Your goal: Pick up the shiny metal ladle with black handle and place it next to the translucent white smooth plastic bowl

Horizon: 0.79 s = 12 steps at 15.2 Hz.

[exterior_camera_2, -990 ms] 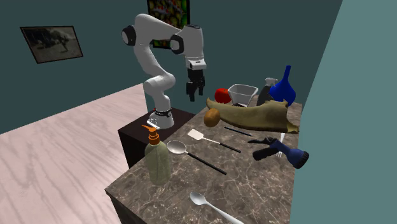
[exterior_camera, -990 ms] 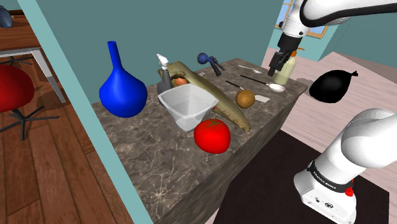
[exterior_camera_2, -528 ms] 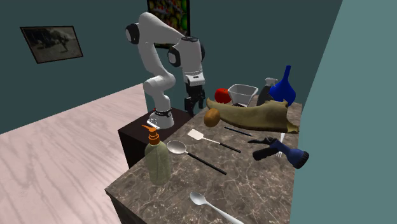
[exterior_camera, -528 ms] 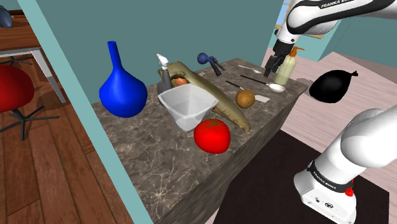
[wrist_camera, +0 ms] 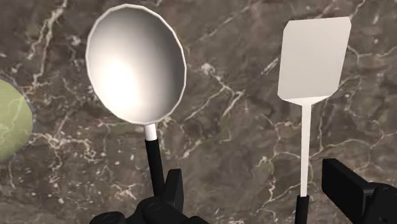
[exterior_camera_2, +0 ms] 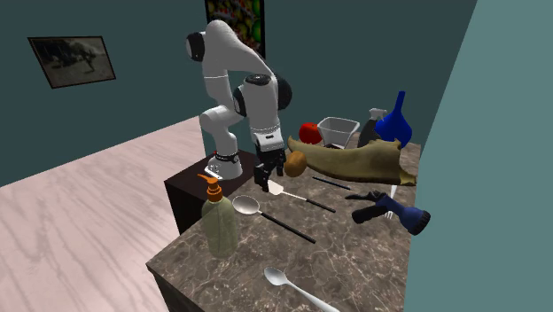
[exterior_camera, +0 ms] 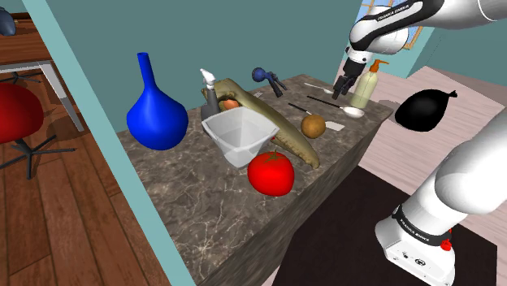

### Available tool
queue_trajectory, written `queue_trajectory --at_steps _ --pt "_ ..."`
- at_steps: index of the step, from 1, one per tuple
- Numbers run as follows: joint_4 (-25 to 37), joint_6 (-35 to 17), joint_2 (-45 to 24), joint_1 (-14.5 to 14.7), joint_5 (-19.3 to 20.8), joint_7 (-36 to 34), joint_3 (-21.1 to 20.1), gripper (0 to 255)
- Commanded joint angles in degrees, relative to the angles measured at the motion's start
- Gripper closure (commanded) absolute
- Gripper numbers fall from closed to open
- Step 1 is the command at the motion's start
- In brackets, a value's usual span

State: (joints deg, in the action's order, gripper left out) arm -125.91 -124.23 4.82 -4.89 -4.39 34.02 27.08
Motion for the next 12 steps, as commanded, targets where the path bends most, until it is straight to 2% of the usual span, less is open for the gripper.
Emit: queue_trajectory --at_steps 1,6,12 --pt "3.1 -0.6 -4.6 -0.6 -3.4 3.8 1.5 0" --pt "12.4 -0.5 -16.9 -4.0 -12.7 12.2 2.5 0" --pt "12.2 -3.4 -20.3 -4.8 -15.4 14.1 1.6 0"
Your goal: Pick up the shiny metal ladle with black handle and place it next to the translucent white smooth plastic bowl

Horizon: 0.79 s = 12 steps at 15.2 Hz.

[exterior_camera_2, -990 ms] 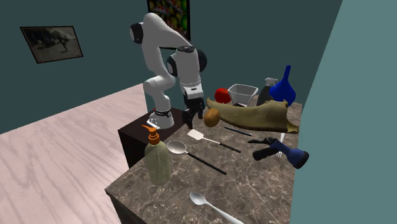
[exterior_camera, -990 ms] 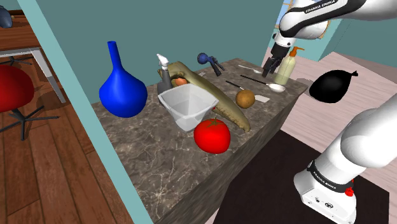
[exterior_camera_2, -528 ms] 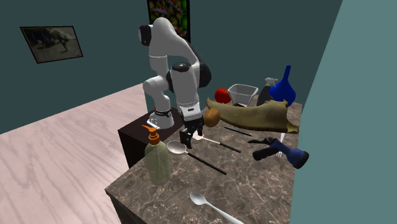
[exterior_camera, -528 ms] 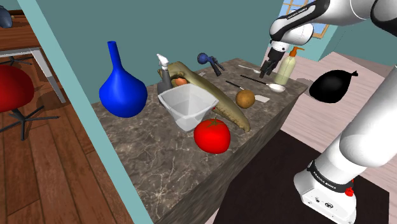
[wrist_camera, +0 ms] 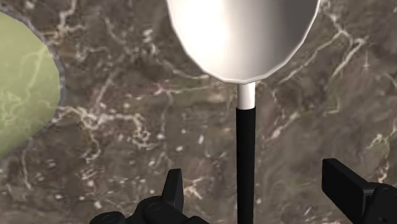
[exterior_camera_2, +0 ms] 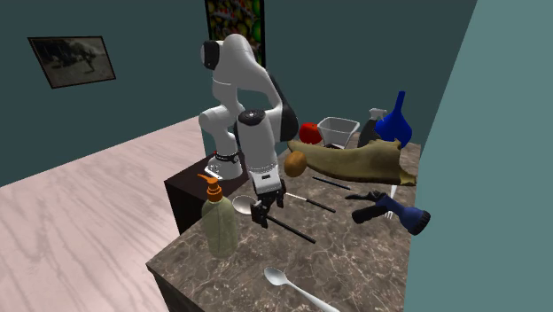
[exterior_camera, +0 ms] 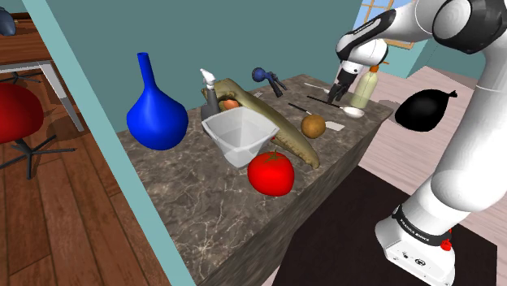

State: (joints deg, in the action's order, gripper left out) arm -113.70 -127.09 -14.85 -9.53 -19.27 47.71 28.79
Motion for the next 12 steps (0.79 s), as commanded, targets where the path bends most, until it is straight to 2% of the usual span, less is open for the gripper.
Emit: queue_trajectory --at_steps 1,10,11,12 --pt "-0.2 -1.1 -1.1 -0.2 -0.9 0.6 -0.3 0" --pt "-0.5 -2.0 -1.8 -0.3 -1.5 1.0 -0.6 0" --pt "-0.5 -2.0 -1.8 -0.3 -1.5 1.0 -0.6 255" --pt "-0.5 -2.0 -1.8 -0.3 -1.5 1.0 -0.6 255"
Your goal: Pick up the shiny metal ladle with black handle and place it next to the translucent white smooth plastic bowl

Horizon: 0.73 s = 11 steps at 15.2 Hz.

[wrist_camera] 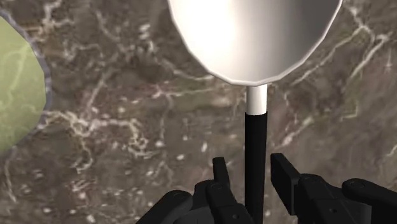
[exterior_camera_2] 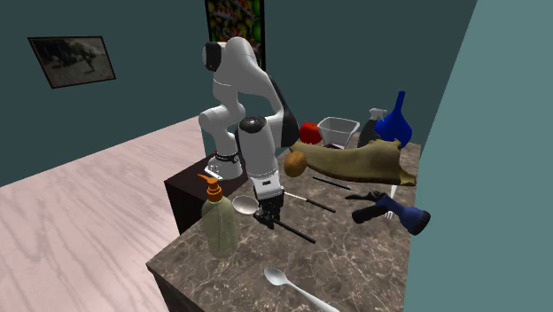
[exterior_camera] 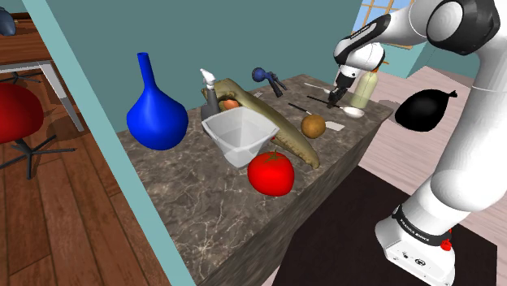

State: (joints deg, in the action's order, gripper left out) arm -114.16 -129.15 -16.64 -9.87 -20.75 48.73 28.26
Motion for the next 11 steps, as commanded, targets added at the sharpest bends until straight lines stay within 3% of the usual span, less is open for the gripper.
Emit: queue_trajectory --at_steps 1,11 --pt "-0.1 0.0 0.0 0.0 0.0 0.0 -0.1 255" --pt "0.7 1.8 1.3 0.3 1.1 -1.0 0.4 255"
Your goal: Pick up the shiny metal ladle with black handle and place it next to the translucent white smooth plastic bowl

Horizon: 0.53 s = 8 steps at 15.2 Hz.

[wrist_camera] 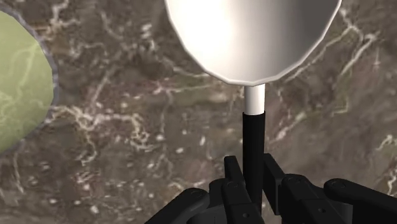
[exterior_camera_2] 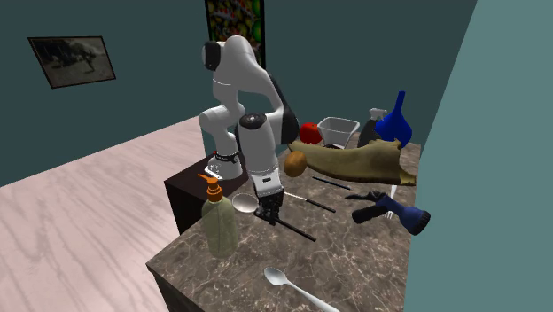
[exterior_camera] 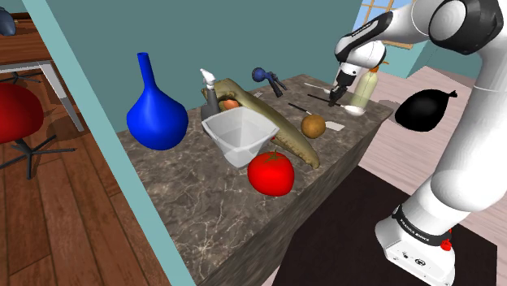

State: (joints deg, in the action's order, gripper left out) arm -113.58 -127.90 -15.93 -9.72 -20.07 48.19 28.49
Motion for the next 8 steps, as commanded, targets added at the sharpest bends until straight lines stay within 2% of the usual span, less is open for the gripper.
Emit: queue_trajectory --at_steps 1,8 --pt "0.3 1.2 1.0 0.3 0.9 -0.7 0.3 255" --pt "2.6 5.5 3.8 0.8 3.2 -2.8 1.0 255"
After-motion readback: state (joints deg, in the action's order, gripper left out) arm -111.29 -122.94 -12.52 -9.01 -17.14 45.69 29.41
